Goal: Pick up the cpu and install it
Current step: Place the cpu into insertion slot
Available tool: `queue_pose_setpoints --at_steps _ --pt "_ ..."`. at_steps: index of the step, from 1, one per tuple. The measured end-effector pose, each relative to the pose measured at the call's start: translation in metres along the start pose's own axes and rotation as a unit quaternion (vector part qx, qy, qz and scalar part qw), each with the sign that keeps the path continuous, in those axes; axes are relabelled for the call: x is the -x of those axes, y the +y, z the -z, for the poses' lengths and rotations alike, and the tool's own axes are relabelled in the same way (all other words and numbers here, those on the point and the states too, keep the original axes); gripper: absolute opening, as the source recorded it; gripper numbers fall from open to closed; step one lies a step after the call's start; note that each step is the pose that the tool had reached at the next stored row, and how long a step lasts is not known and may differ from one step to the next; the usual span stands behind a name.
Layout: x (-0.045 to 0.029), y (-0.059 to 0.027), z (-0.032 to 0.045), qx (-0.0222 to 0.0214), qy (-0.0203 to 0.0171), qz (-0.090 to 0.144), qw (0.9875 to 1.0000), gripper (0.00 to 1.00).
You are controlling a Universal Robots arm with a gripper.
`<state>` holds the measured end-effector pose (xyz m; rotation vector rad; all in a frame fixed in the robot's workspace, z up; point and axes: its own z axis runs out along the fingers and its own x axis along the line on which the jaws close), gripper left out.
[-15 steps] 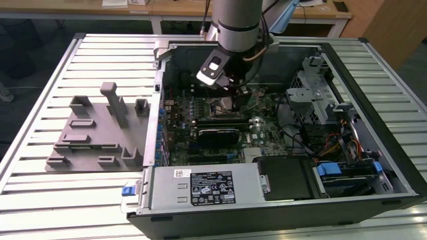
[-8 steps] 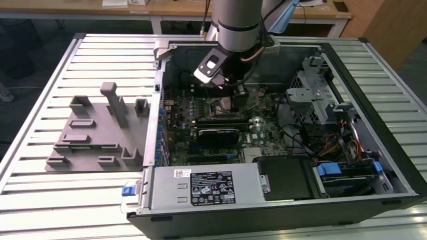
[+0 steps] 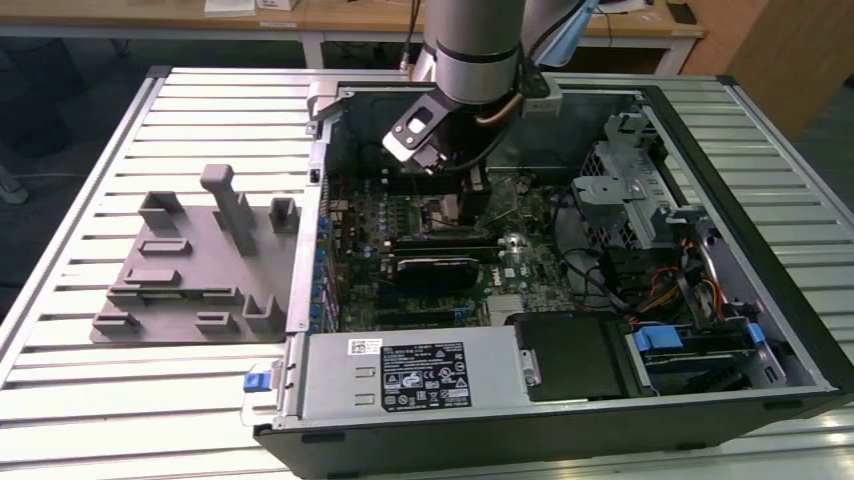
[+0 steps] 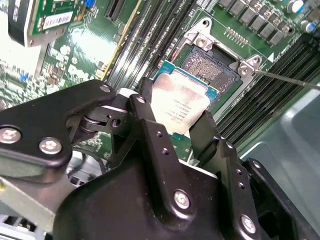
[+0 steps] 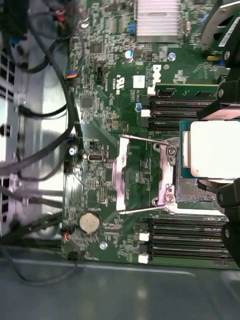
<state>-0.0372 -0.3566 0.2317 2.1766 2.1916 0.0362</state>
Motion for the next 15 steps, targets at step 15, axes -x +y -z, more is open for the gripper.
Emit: queue_pose_setpoints --at_steps 15 --pt "-0.0025 -0.0002 -0.0045 -0.0001 -0.0004 -0.009 1.0000 0.54"
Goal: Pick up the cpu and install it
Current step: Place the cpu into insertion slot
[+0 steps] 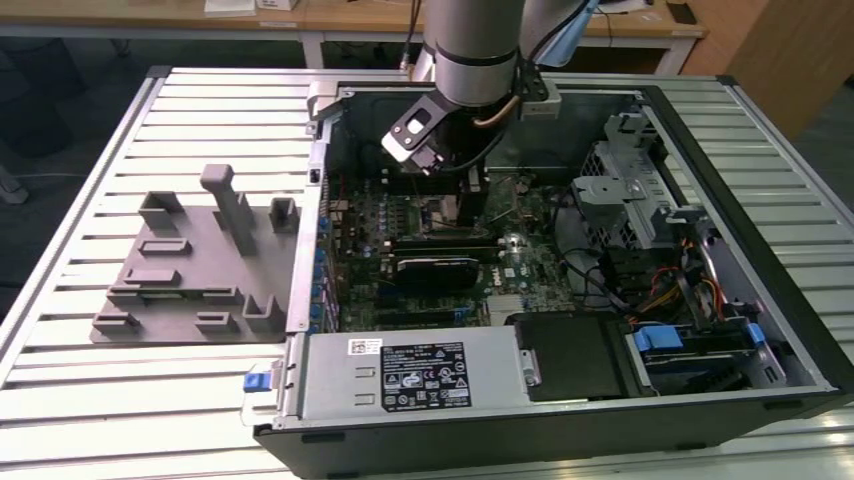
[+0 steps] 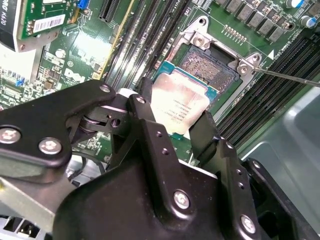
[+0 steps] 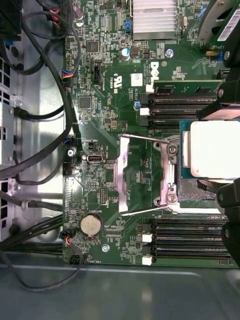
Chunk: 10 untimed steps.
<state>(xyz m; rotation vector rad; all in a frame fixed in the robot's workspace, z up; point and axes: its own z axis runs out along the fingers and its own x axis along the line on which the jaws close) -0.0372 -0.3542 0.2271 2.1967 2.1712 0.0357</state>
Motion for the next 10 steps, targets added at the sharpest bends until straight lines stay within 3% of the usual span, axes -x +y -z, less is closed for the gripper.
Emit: queue_pose_setpoints --at_steps 10 --pt "-0.0039 -0.0002 -0.0024 0.0003 0.0008 0.015 0.9999 0.54"
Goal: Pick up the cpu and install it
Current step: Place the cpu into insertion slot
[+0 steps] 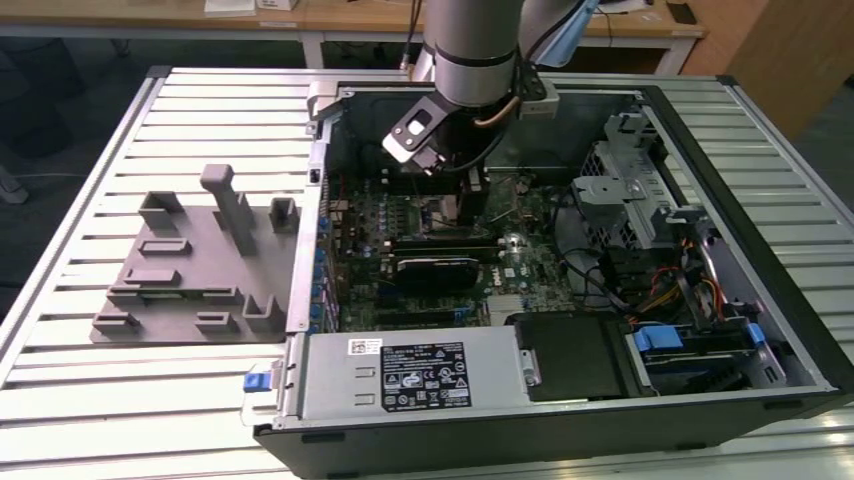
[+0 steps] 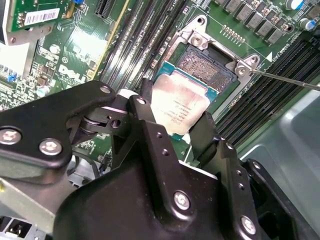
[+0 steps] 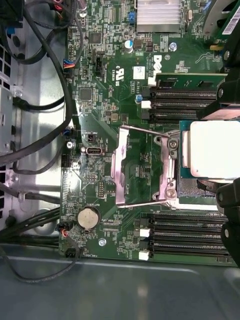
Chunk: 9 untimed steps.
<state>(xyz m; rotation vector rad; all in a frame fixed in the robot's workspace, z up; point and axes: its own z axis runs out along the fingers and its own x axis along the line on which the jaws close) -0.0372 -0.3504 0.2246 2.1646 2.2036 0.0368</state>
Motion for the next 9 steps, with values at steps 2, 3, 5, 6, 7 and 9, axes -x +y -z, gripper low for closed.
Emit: queue_pose_setpoints --at_steps 2,3,5,6,7,9 --pt "-0.0002 0.0000 -0.0002 0.0000 -0.0001 0.001 1.0000 0.54" --pt "-0.0003 0.0000 -0.0003 0.0000 -0.0001 0.001 1.0000 0.54" --pt "-0.0005 0.0000 -0.0009 0.0001 0.0001 0.003 1.0000 0.54" --pt "-0.0007 -0.0001 -0.0012 0.0001 0.0001 0.003 1.0000 0.54" --pt "-0.0008 -0.0001 -0.0016 0.0001 0.0001 0.004 1.0000 0.54" --pt "-0.0009 -0.0001 -0.0025 0.0001 0.0002 0.004 1.0000 0.54"
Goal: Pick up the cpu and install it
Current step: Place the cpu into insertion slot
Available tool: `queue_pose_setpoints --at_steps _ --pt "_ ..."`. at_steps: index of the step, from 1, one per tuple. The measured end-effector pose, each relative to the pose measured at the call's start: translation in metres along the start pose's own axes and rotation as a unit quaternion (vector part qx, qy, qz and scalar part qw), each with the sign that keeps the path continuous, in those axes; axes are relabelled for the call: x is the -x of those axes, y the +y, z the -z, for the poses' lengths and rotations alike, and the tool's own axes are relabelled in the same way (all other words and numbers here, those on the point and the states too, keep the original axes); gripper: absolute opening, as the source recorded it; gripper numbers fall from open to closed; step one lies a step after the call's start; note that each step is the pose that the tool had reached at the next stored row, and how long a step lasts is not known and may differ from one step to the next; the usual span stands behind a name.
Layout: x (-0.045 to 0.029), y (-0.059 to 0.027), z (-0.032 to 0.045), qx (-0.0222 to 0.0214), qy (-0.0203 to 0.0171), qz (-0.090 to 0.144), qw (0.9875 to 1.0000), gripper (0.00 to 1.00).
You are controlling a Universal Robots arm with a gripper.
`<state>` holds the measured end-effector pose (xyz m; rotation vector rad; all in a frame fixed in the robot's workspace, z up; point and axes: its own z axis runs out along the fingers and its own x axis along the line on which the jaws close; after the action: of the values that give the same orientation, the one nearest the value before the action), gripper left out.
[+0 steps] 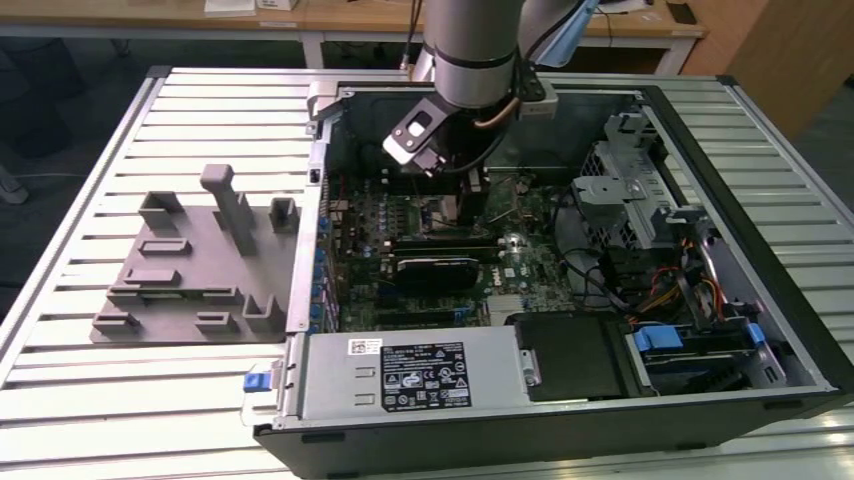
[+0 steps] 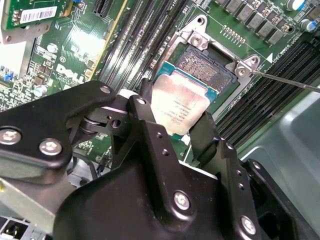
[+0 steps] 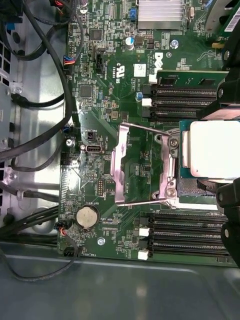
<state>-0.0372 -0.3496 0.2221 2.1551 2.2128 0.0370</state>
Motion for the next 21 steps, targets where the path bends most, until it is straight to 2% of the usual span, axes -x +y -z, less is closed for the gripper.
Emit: queue_pose_setpoints --at_steps 7,11,13,16,18,21 --pt "-0.0032 -0.0001 -0.0032 0.0002 0.0004 0.009 1.0000 0.54" --pt "-0.0079 -0.0001 -0.0046 0.0001 0.0001 0.010 1.0000 0.54" --pt "-0.0104 -0.0006 -0.0055 0.0001 -0.0019 0.010 1.0000 0.54" --pt "-0.0115 -0.0017 -0.0081 -0.0001 -0.0089 0.010 0.9999 0.54" --pt "-0.0118 -0.0025 -0.0097 -0.0003 -0.0104 0.010 0.9999 0.54" --pt "-0.0122 -0.0041 -0.0118 -0.0002 -0.0107 0.010 0.9999 0.54"
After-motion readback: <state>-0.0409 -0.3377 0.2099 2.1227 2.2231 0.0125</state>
